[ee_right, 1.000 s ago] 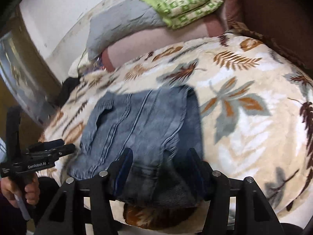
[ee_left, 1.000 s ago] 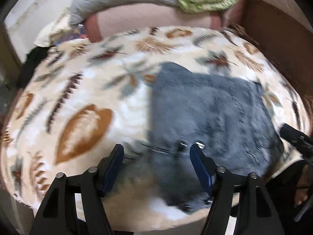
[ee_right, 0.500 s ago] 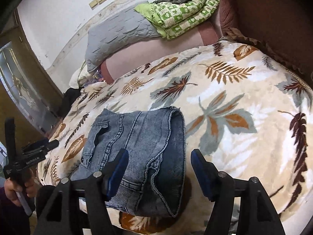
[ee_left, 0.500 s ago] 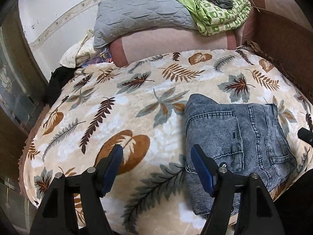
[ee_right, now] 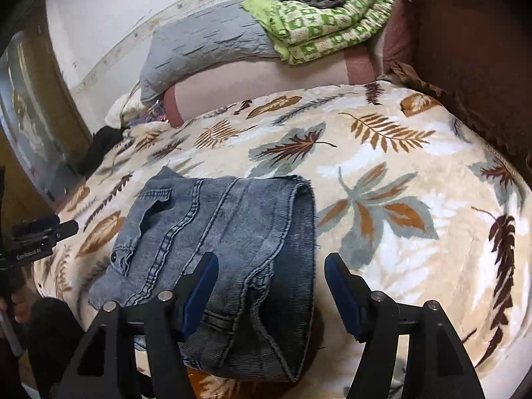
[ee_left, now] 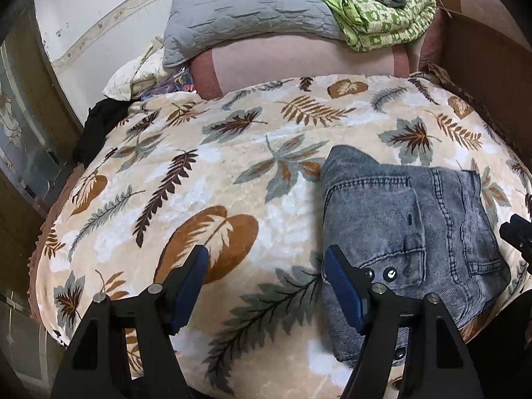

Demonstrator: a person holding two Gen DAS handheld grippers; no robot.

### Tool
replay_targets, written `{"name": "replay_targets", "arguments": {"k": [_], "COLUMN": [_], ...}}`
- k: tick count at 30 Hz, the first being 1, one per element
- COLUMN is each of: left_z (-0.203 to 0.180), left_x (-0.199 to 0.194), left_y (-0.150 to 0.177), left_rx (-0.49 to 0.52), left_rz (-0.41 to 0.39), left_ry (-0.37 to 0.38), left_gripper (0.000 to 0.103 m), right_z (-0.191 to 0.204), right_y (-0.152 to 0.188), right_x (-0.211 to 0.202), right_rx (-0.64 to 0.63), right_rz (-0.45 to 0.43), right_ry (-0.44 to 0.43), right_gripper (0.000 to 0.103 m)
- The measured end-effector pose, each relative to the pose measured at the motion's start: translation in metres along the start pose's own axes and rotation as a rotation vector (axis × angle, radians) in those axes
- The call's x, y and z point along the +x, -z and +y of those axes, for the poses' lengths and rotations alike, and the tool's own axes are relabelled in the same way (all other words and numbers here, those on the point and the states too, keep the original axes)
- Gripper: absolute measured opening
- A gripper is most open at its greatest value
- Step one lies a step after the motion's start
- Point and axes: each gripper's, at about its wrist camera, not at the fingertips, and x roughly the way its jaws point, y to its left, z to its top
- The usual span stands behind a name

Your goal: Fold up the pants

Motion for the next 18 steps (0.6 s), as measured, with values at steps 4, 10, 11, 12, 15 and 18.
{"name": "replay_targets", "arguments": {"k": [4,10,11,12,15,18], "left_z": [0.001,0.006,0.007,0.009,0.016,0.028], "left_x": [0.003,0.002,0.000,-0.003,-0.013,-0.024], "left_y": [0.003,0.003,0.003,0.002,-0.002,-0.006], "left_rx": [0.000,-0.017,-0.021,-0.024,-0.036,-0.059], "left_rz": [0.008,-0.001,-0.011,-0.026,-0.075,-0.131], "left_ry": [-0.017,-0.026,-0.029,-0.035,-0.056,-0.092], "left_gripper": [0.073,0.073,0.073,0.073,0.073,0.073], "right_z": [0.004,0.000,-0.001,-0.001,-0.002,-0.002], "right_y": [0.001,-0.001,-0.002,-0.002,-0.004,-0.005], "right_x": [0.001,-0.005,-0.007,-0.008,-0.012,-0.013], "right_rx": [-0.022,-0.008,-0.002,0.001,0.009,0.016], "right_rz": [-0.005,-0.036,-0.047,-0.057,-0.084,-0.093], "right_ry": [0.003,0.000,-0.003,-0.004,-0.006,-0.007], "right_gripper": [0.071,0.071,0.071,0.071,0.071,0.071]}}
